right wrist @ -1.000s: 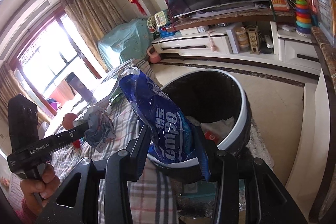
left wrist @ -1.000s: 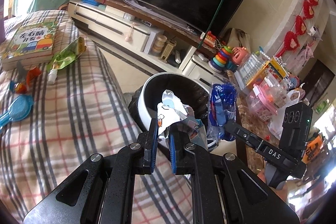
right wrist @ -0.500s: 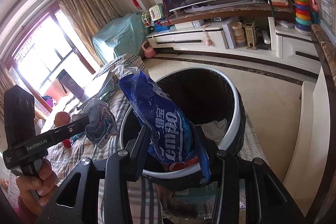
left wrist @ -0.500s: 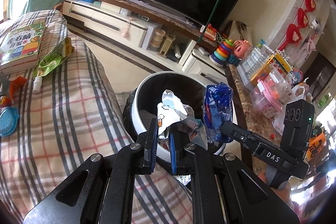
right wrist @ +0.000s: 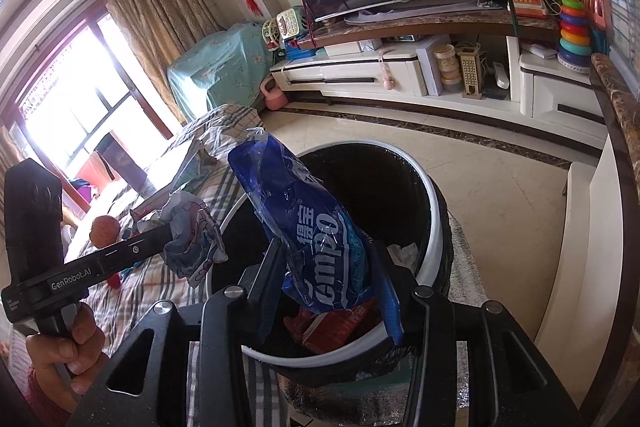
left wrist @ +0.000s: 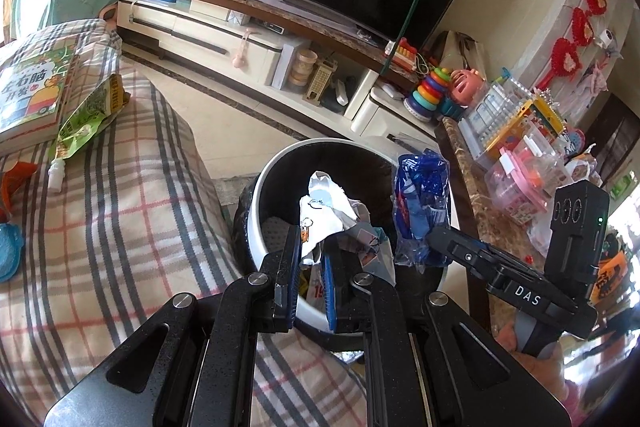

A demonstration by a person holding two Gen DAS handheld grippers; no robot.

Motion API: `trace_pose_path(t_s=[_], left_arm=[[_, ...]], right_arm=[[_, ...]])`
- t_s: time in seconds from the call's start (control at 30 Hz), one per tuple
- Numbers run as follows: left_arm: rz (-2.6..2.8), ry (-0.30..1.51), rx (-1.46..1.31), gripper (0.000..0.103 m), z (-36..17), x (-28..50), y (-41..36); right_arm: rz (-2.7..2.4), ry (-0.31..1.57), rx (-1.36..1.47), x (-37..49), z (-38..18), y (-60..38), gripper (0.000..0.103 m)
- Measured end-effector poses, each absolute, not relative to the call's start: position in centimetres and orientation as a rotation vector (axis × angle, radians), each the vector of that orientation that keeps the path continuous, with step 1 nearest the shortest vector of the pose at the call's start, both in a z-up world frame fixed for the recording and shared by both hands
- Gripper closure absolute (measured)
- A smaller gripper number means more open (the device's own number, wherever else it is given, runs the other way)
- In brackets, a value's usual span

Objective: Collect trash
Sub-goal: 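Carry the foil wrapper and blue snack bag over the trash bin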

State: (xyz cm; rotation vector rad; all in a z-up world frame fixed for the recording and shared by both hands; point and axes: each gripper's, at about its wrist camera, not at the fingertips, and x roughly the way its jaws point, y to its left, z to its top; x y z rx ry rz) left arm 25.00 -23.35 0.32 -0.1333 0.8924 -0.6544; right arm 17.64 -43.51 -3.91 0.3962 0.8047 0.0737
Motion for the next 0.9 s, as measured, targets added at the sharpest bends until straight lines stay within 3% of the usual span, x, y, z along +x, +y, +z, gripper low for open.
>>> trace_pose_path(t_s=[0.9], left_arm=[[-0.652,0.906,-0.104,0.094,0.1,26.3,-25.0]], right_arm=[[0.060,0.829,0.369,19.3,-4.2,-43.5,0.058]])
